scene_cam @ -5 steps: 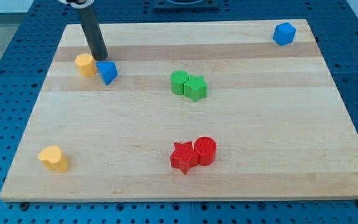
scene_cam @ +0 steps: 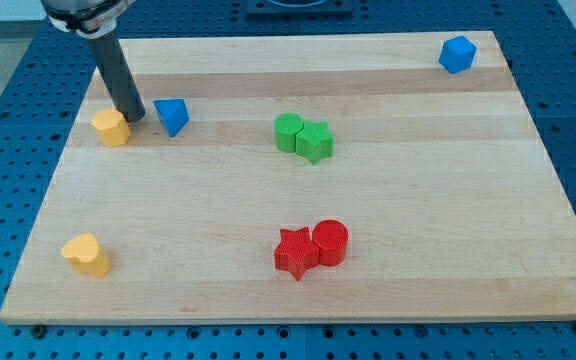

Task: Move the triangle horizontally to the hexagon

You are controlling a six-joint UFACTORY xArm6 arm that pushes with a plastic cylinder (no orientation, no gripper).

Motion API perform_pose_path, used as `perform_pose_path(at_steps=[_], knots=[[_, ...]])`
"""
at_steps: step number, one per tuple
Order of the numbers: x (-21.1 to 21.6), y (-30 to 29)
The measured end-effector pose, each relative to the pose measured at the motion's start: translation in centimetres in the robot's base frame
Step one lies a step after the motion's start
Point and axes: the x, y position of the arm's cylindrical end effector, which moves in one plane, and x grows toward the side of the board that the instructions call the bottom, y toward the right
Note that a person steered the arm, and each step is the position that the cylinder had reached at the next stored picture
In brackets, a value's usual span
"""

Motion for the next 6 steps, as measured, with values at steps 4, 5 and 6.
perform_pose_path(at_steps=[4, 5, 6], knots=[[3.7, 8.5], [7.8, 8.5], [12.2, 8.5]])
